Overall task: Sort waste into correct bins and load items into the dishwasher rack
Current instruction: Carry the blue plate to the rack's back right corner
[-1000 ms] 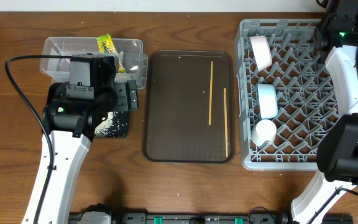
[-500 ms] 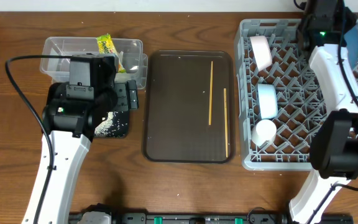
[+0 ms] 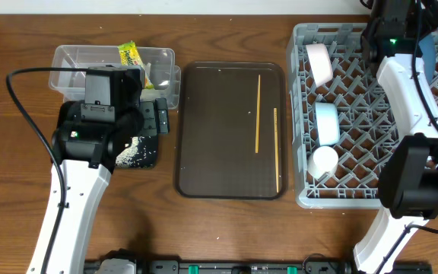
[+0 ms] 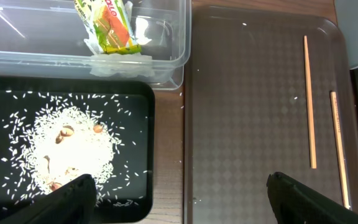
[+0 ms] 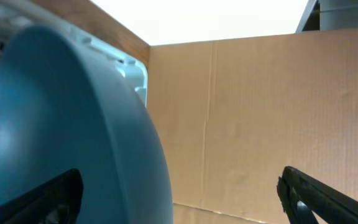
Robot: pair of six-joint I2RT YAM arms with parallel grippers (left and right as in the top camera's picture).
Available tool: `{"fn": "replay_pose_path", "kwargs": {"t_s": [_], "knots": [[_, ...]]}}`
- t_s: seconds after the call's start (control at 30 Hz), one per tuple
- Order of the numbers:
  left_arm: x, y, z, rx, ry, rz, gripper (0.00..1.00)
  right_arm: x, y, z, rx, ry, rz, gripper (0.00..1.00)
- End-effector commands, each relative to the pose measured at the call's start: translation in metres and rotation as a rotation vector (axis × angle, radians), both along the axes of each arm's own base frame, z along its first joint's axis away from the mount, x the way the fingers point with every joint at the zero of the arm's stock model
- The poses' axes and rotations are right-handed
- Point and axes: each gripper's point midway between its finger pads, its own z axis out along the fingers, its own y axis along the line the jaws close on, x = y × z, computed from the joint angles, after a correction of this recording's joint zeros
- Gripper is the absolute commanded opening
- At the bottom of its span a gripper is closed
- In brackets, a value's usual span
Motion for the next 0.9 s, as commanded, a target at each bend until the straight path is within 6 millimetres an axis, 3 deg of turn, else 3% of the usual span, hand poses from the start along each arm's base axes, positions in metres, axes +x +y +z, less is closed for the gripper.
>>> {"fn": "replay_pose_path", "kwargs": {"t_s": [0.0,0.27,0.4,0.57,0.63,0.77,0.87], "knots": [[0.003,0.002,0.006,0.012,-0.017,0.002,0.90,0.001,0.024,0.026,0.060,-0.120,0.040,0.99],[0.003,0.002,0.006,0.012,-0.017,0.002,0.90,0.008,0.080,0.049,0.185,-0.260,0.152,0.99],[0.003,0.002,0.006,0.012,-0.017,0.002,0.90,0.010,0.117,0.048,0.258,-0.263,0.240,0.99],[0.003,0.002,0.006,0.012,-0.017,0.002,0.90,0.009,0.173,0.023,0.420,-0.194,0.374,0.99],[0.003,0.002,0.006,0.012,-0.017,0.002,0.90,0.007,0.205,0.009,0.618,-0.219,0.397,0.99],[0.003,0.002,0.006,0.012,-0.017,0.002,0.90,-0.022,0.278,-0.031,1.064,-0.093,0.409,0.99],[0.003,0.002,0.006,0.012,-0.017,0.002,0.90,-0.051,0.312,-0.049,1.196,0.077,0.443,0.99]]}}
